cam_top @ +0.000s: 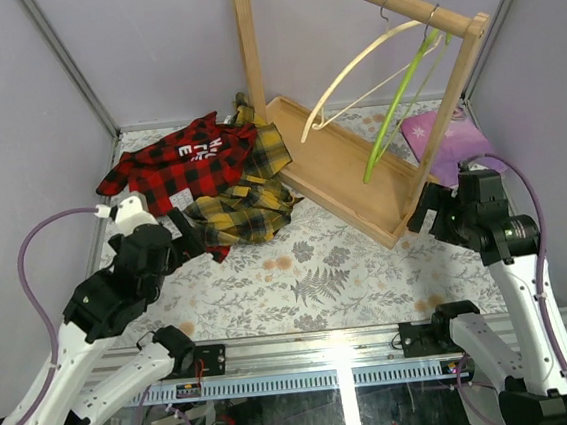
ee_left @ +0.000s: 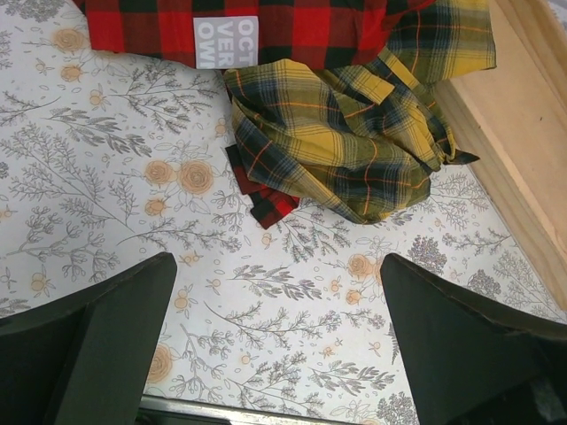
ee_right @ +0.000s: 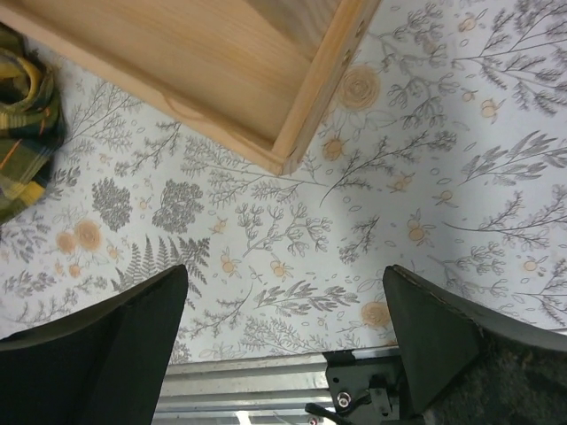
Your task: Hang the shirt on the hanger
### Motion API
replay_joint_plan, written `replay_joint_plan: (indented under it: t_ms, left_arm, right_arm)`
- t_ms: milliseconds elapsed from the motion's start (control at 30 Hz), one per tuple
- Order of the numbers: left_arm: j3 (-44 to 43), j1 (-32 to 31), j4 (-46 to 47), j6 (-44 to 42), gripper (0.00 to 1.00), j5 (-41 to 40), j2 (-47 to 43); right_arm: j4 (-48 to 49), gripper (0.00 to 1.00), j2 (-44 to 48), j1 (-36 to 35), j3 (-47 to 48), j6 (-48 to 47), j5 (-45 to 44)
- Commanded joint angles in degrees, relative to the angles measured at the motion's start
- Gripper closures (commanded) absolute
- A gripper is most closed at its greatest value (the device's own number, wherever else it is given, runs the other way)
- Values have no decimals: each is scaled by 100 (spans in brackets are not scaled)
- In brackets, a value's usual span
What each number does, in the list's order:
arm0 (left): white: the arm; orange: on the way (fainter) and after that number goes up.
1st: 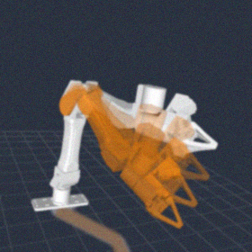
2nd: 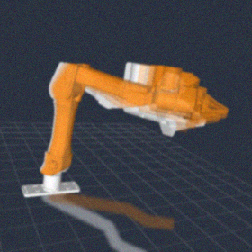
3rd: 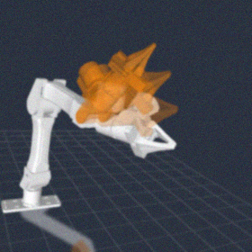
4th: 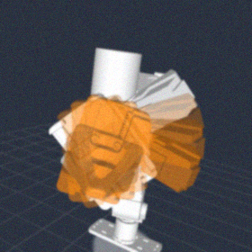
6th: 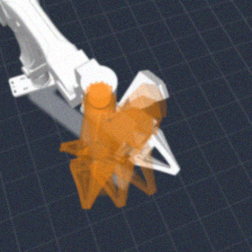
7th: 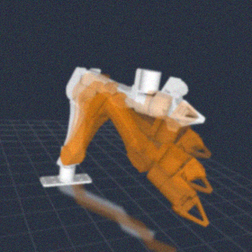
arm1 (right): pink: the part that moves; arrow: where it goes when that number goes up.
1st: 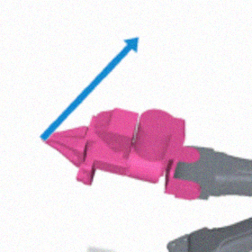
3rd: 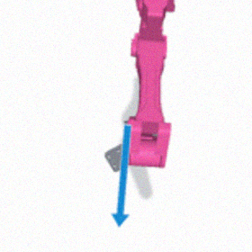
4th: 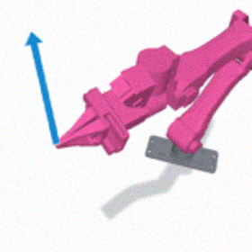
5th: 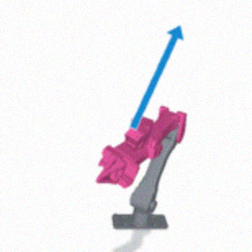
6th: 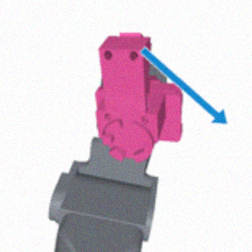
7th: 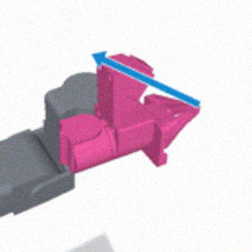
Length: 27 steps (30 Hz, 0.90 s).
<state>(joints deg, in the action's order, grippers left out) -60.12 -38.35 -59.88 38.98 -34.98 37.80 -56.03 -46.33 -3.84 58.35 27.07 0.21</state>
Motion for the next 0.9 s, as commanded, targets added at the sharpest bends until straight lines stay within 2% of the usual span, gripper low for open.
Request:
replay_joint_plan:
  t_ms: [0, 133, 233, 333, 467, 533, 867]
  left_arm:
    - [-93, -48, 484, -47, 0, 222, 364]
    - [-171, -24, 729, -84, 0, 282, 921]
    - [-302, 272, 826, -147, 0, 359, 1452]
    - [-391, 1160, 1163, -533, 0, 1053, 1943]
    - [-591, 2674, 1653, -1030, 0, 2540, 2758]
    - [-848, 3019, 1693, -1151, 0, 2922, 3302]
    - [-2170, 3113, 2021, -986, 0, 2193, 5327]
  right_arm:
    - [326, 1, 515, 40, -224, 5, 676]
    - [523, 1, 622, 39, -389, 247, 572]
    - [666, 1, 569, 45, -536, 378, 716]
    - [876, 1, 653, 41, -687, 476, 800]
    - [1039, 1, 708, 48, -752, 487, 917]
    - [1073, 1, 698, 41, -769, 463, 994]
    - [1253, 1, 1082, 41, -1087, 594, 1471]
